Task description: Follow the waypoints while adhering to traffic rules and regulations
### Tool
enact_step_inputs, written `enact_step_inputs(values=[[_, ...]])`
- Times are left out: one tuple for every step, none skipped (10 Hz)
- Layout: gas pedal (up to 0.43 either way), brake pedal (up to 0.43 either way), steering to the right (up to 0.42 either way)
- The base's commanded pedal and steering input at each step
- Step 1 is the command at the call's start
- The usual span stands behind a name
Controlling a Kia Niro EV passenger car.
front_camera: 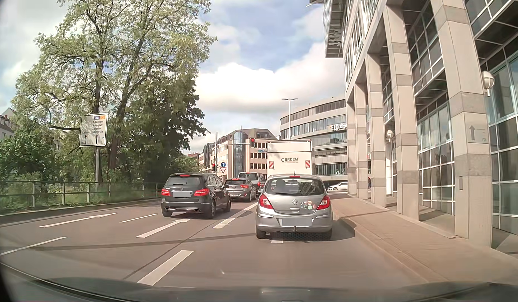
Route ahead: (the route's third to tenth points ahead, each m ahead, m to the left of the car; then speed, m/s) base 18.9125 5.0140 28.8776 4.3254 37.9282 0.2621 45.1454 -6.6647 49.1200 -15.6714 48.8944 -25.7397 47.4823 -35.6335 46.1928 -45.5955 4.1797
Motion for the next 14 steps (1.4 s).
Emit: enact_step_inputs(values=[[0.039, 0.0, 0.017], [0.039, 0.0, 0.017], [0.039, 0.0, 0.017], [0.039, 0.0, 0.019], [0.039, 0.0, 0.023], [0.039, 0.0, 0.023], [0.039, 0.0, 0.023], [0.039, 0.0, 0.023], [0.039, 0.0, 0.023], [0.039, 0.0, 0.023], [0.039, 0.0, 0.023], [0.008, 0.0, 0.023], [0.0, 0.0, 0.023], [0.0, 0.0, 0.021]])
